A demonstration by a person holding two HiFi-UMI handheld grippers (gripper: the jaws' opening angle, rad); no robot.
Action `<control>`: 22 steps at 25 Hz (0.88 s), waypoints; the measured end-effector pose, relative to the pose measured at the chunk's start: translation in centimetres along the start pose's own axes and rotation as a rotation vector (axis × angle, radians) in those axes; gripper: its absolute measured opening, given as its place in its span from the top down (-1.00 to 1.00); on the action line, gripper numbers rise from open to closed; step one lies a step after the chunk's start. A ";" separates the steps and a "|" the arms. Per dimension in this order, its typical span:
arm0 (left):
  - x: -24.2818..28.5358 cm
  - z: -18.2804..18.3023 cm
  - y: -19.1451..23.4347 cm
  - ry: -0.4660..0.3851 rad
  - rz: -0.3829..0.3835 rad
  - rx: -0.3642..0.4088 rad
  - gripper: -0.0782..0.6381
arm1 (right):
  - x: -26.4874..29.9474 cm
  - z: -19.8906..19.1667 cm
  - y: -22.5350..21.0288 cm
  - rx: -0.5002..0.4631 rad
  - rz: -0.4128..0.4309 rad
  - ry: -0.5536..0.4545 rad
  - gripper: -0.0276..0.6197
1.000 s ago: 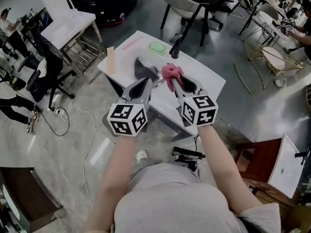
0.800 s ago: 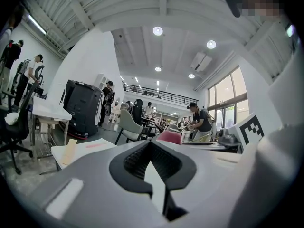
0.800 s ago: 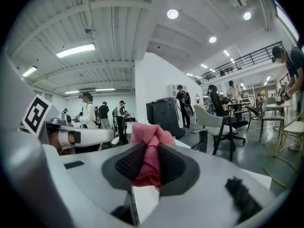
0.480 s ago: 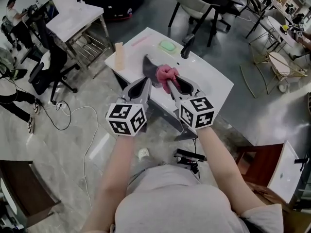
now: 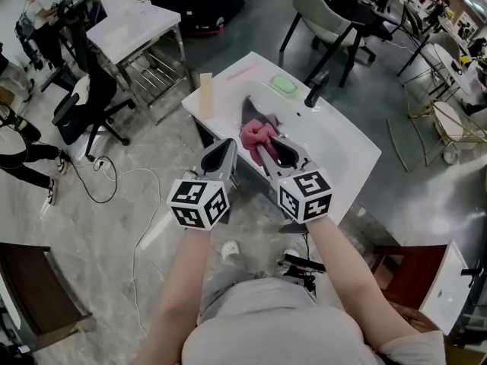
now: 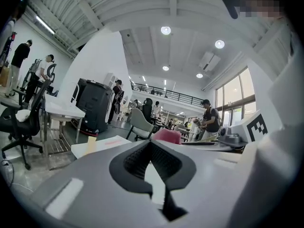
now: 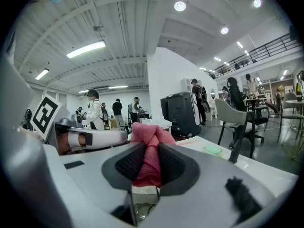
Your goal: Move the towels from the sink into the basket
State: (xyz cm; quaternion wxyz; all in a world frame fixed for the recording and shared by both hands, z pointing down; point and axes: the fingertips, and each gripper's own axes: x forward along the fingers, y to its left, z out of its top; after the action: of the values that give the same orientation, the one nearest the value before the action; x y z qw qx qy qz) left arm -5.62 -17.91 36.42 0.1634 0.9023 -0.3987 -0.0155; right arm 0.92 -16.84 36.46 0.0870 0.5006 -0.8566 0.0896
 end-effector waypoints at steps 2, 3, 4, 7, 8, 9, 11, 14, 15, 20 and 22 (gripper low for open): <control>-0.5 0.0 0.9 0.000 0.010 0.001 0.77 | 0.9 -0.1 1.0 0.000 0.019 0.004 0.61; -0.7 0.0 1.3 0.000 0.014 0.001 0.77 | 1.4 -0.1 1.5 -0.002 0.029 0.007 0.61; -0.9 0.0 1.8 0.000 0.017 0.000 0.77 | 1.9 -0.2 1.9 -0.005 0.039 0.011 0.61; -1.5 -0.1 3.4 -0.001 0.030 -0.005 0.77 | 3.6 -0.4 3.2 -0.011 0.063 0.022 0.61; -1.8 -0.1 4.0 0.000 0.036 -0.008 0.77 | 4.1 -0.4 3.7 -0.010 0.071 0.026 0.61; -2.1 -0.2 4.6 0.000 0.042 -0.011 0.77 | 4.6 -0.5 4.2 -0.007 0.079 0.030 0.61; -2.8 -0.3 5.7 -0.002 0.054 -0.016 0.77 | 5.4 -0.7 5.1 -0.004 0.092 0.035 0.61; -3.6 -0.3 7.2 -0.013 0.079 -0.026 0.77 | 6.4 -0.9 6.0 0.003 0.108 0.041 0.61; -3.8 -0.2 7.7 -0.017 0.088 -0.031 0.77 | 6.8 -1.1 6.3 0.007 0.115 0.043 0.61; -4.7 -0.8 10.1 -0.021 0.128 -0.052 0.77 | 8.8 -2.4 7.7 0.022 0.147 0.071 0.61; -5.1 -1.3 11.0 -0.019 0.144 -0.063 0.77 | 9.4 -3.1 8.1 0.029 0.153 0.083 0.61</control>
State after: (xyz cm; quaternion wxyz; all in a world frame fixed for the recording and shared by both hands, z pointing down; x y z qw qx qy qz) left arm -16.76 -20.76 40.48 0.1884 0.8655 -0.4635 -0.0248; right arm -10.53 -20.15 41.15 0.1079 0.4307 -0.8867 0.1291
